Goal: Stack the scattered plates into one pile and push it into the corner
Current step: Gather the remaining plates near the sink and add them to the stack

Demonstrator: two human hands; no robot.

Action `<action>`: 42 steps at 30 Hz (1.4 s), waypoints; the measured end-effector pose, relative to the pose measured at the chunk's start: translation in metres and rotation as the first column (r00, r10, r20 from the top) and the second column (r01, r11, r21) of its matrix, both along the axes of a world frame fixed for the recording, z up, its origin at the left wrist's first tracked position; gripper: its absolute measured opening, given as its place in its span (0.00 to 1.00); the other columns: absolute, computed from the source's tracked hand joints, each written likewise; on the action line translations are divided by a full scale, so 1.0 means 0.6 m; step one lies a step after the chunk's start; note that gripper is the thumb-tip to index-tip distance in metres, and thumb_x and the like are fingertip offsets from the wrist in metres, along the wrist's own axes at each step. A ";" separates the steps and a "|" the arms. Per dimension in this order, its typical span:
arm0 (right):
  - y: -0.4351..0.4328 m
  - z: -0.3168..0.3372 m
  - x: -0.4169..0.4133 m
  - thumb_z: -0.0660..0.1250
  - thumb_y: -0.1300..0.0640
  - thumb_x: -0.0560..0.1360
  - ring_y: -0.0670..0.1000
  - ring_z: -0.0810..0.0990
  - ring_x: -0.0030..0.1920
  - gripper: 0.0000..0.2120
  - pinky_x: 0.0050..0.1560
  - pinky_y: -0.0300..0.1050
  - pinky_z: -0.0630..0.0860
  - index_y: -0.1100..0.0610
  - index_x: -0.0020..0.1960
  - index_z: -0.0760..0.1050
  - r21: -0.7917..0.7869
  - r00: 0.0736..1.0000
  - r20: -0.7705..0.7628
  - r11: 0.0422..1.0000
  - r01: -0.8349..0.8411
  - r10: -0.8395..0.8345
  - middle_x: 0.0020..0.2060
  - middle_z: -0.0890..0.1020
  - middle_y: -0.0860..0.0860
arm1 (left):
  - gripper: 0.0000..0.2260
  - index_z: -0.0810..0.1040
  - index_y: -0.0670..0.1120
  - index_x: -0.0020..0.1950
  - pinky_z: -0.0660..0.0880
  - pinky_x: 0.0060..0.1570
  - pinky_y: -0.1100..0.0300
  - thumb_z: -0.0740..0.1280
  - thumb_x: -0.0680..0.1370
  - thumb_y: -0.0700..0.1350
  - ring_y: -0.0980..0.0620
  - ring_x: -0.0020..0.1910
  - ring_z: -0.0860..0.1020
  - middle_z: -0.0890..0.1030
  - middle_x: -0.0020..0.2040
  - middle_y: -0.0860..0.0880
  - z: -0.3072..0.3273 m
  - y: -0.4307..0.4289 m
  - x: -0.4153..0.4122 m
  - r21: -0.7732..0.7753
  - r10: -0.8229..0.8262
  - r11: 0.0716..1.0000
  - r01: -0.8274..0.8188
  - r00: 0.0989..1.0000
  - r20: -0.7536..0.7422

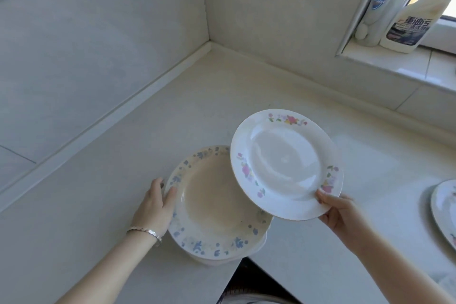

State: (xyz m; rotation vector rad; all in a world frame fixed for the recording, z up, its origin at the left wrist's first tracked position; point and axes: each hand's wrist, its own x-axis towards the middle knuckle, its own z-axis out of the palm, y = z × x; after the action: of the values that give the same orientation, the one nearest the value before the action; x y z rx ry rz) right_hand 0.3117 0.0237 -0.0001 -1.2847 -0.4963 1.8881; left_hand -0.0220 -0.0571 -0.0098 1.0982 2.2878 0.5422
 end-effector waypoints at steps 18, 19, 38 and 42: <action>-0.008 -0.004 -0.095 0.68 0.65 0.71 0.50 0.82 0.30 0.05 0.31 0.42 0.77 0.62 0.37 0.79 0.061 0.827 0.451 0.913 -0.404 0.336 0.29 0.83 0.51 | 0.17 0.72 0.47 0.67 0.71 0.65 0.50 0.57 0.80 0.38 0.46 0.58 0.77 0.78 0.59 0.46 -0.014 0.012 0.034 0.123 0.360 0.831 -0.543 0.693 0.625; -0.010 -0.001 -0.097 0.69 0.63 0.71 0.49 0.79 0.28 0.06 0.29 0.41 0.75 0.61 0.35 0.77 0.074 0.794 0.506 0.900 -0.430 0.337 0.28 0.81 0.51 | 0.17 0.72 0.47 0.67 0.71 0.64 0.52 0.56 0.80 0.38 0.47 0.57 0.76 0.78 0.59 0.46 -0.015 0.012 0.035 0.129 0.356 0.827 -0.547 0.688 0.633; 0.005 -0.016 -0.188 0.54 0.48 0.80 0.54 0.77 0.57 0.22 0.55 0.48 0.75 0.45 0.74 0.58 0.158 0.763 0.592 0.890 -0.427 0.261 0.64 0.74 0.52 | 0.15 0.73 0.45 0.66 0.68 0.57 0.58 0.54 0.82 0.46 0.50 0.58 0.74 0.76 0.58 0.49 -0.001 0.012 0.047 0.172 0.329 0.787 -0.593 0.638 0.696; -0.004 -0.015 -0.184 0.54 0.51 0.80 0.62 0.75 0.62 0.22 0.58 0.54 0.74 0.47 0.74 0.59 0.187 0.813 0.541 0.913 -0.364 0.213 0.58 0.78 0.56 | 0.16 0.72 0.45 0.67 0.67 0.59 0.59 0.53 0.82 0.44 0.49 0.60 0.74 0.76 0.63 0.47 -0.008 0.012 0.044 0.197 0.320 0.823 -0.532 0.722 0.613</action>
State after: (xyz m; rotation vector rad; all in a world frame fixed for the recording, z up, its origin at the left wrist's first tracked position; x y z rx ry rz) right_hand 0.2013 0.0212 -0.0088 -1.5784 -1.2651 1.6086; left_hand 0.0043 -0.0496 -0.0146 0.4177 1.9312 1.3332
